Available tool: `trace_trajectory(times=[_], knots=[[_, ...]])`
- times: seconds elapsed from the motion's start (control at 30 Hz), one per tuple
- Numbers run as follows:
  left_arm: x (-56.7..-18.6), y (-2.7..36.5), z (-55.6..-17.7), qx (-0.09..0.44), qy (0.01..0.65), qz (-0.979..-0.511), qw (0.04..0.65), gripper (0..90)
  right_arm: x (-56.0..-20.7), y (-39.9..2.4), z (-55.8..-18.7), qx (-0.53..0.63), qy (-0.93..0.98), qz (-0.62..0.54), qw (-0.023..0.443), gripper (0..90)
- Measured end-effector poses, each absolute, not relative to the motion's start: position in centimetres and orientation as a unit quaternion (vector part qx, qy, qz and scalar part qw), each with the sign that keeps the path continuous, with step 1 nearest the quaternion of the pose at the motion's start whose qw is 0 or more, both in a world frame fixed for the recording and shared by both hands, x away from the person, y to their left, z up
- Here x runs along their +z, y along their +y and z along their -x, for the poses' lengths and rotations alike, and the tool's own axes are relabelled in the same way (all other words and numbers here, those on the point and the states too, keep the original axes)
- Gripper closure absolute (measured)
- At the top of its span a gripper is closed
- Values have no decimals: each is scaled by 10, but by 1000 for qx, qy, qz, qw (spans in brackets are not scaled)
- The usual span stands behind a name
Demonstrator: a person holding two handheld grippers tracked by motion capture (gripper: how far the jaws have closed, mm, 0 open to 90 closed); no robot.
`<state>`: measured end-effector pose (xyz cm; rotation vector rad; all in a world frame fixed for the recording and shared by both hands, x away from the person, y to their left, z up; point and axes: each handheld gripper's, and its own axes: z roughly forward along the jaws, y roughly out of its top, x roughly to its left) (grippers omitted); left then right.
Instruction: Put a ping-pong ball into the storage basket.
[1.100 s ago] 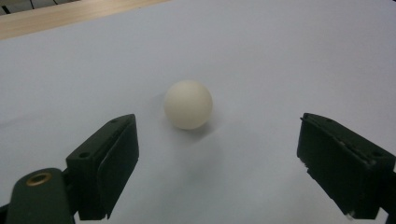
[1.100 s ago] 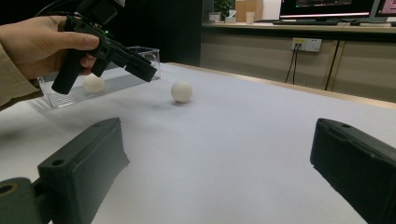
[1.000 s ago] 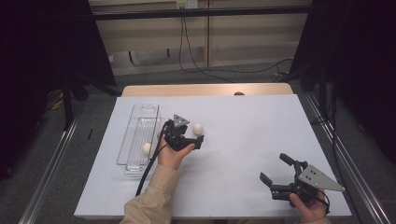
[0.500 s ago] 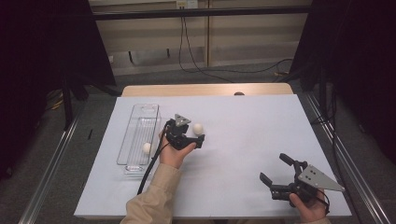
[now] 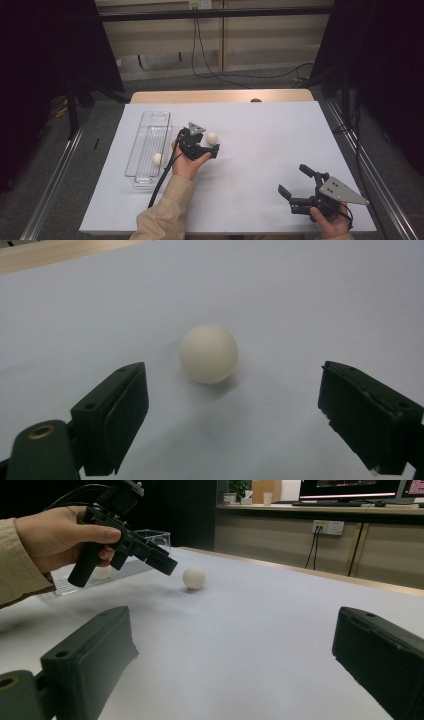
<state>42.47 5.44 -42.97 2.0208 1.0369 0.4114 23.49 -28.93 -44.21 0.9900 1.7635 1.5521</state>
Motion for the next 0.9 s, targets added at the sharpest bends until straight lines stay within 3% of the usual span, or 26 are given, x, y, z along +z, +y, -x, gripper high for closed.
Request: trace_trajectory(times=[0.9], knots=[[-435,52,-432,164,417,-798,403,129,-442,-289,-235,582,662,-371,291,24]])
